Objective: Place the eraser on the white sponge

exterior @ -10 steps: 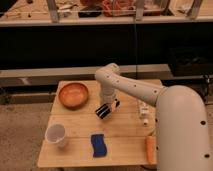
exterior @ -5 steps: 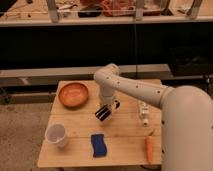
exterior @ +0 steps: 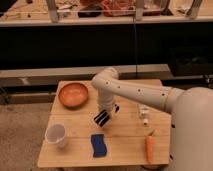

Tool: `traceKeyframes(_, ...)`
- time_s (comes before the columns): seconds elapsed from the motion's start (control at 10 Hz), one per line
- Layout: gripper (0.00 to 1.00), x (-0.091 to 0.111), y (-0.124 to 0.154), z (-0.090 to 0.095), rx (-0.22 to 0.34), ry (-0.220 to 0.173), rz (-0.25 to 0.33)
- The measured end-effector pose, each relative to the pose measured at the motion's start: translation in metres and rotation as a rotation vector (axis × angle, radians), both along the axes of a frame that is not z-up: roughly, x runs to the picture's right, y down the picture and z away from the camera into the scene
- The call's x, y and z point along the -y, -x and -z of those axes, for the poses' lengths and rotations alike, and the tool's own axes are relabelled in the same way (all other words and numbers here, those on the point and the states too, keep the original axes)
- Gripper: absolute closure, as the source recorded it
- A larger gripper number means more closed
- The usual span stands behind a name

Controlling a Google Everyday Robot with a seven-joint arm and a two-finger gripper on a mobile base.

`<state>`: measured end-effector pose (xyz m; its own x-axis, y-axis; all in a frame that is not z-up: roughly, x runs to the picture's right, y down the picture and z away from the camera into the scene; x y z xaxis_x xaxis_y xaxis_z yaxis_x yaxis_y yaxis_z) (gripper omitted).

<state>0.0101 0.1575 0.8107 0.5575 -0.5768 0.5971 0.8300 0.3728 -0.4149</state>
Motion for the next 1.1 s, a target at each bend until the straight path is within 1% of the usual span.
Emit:
traceKeyframes(0.2, 0.96, -0.019, 0.003, 0.015, 0.014, -0.003, 0.023)
traceKeyframes(0.3, 0.96, -0.024, 0.004, 0.019, 0.017, -0.003, 0.032)
traceKeyframes(0.6, 0.96, -0.029, 0.011, 0.020, 0.037, -0.010, 0.054)
traceKeyframes(0.7, 0.96, -0.034, 0.014, 0.023, 0.044, -0.010, 0.064)
traceKeyframes(0.9, 0.96, -0.052, 0.017, 0.038, 0.054, -0.013, 0.081)
traceKeyframes(1.0, 0.96, -0.057, 0.018, 0.041, 0.058, -0.013, 0.087)
traceKeyframes(1.1, 0.96, -0.058, 0.020, 0.041, 0.065, -0.016, 0.091)
